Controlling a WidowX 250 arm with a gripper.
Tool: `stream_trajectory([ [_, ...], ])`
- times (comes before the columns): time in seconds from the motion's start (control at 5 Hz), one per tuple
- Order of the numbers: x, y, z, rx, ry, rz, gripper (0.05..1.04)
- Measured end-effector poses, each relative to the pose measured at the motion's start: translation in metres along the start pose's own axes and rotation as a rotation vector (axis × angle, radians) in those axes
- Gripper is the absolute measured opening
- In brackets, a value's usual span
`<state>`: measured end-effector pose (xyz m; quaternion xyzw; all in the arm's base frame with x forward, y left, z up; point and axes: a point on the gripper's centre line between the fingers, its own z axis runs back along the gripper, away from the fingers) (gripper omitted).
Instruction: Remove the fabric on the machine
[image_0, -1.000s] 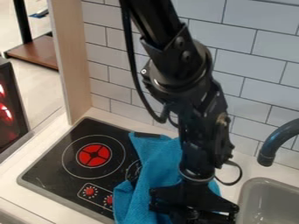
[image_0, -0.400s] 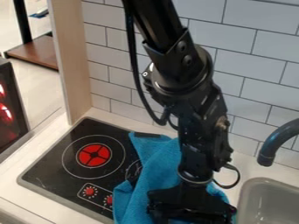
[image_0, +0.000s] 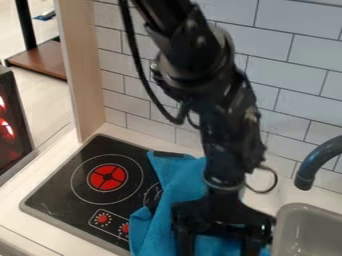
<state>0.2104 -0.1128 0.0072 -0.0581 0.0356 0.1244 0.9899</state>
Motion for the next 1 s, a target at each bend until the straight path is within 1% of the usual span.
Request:
stream_trajectory([
  [0.2,0.013,-0.003,0.02,-0.062,-0.011,0.032,0.999],
  [0.4,0.021,-0.004,0.044,-0.122,-0.027,0.062,0.999],
  [0.6,0.028,-0.003,0.062,-0.162,-0.061,0.082,0.999],
  [0.8,0.034,0.001,0.068,-0.163,-0.076,0.099,0.999],
  [1.0,0.035,0.001,0.068,-0.163,-0.076,0.102,0.999],
])
